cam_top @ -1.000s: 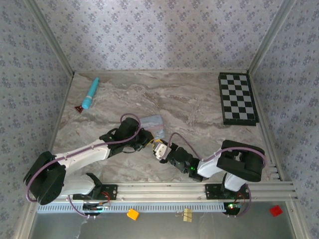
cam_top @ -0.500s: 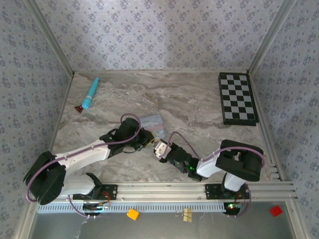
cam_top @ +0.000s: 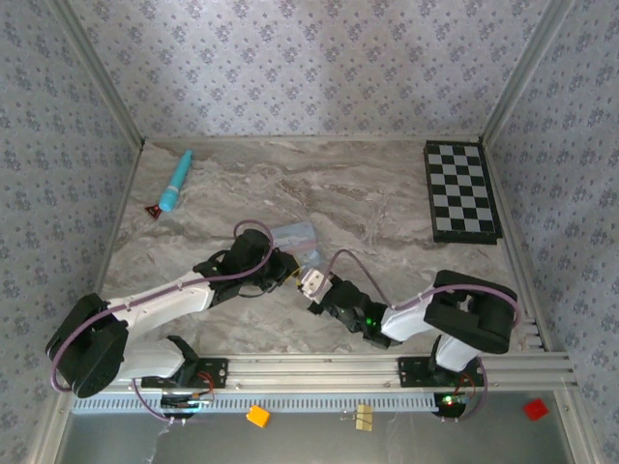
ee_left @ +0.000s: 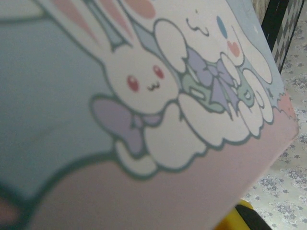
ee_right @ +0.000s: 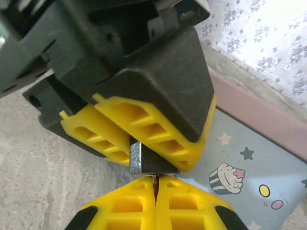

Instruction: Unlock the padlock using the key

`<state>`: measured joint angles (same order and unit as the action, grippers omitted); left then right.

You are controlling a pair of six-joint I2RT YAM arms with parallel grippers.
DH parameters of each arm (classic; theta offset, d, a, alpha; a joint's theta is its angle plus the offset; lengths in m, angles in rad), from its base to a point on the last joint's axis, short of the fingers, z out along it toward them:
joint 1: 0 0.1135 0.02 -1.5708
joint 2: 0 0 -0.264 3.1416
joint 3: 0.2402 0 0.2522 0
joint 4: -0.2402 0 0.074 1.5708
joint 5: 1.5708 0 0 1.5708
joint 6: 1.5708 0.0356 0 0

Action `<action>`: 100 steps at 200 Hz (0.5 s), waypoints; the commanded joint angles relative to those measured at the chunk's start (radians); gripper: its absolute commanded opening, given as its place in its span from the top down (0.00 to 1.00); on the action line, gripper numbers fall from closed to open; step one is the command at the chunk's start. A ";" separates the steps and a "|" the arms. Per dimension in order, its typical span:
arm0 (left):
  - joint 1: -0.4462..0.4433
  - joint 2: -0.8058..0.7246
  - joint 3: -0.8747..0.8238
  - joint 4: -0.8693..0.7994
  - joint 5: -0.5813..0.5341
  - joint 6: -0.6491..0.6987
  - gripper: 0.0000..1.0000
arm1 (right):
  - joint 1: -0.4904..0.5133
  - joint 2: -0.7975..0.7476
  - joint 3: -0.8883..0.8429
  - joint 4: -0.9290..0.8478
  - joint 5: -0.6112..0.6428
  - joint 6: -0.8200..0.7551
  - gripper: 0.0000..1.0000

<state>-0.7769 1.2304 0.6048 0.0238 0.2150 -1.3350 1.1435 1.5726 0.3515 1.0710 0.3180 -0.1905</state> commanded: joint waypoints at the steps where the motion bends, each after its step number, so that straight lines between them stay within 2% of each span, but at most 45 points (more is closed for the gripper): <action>1: -0.012 -0.037 0.022 0.054 0.016 0.062 1.00 | -0.081 -0.094 0.003 -0.161 -0.154 0.253 1.00; 25: -0.010 -0.033 0.037 0.038 0.013 0.121 1.00 | -0.139 -0.160 0.032 -0.336 -0.363 0.424 1.00; 48: -0.010 -0.016 0.051 0.015 -0.002 0.168 1.00 | -0.178 -0.175 0.035 -0.378 -0.523 0.560 1.00; 76: -0.009 0.011 0.044 0.037 -0.011 0.185 0.98 | -0.182 -0.171 0.017 -0.383 -0.511 0.637 1.00; 100: -0.010 0.029 0.053 0.019 -0.024 0.205 0.78 | -0.180 -0.167 -0.001 -0.397 -0.427 0.659 1.00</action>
<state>-0.7940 1.2541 0.6067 0.0185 0.2470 -1.2034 0.9684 1.4117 0.3717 0.7544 -0.1463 0.3576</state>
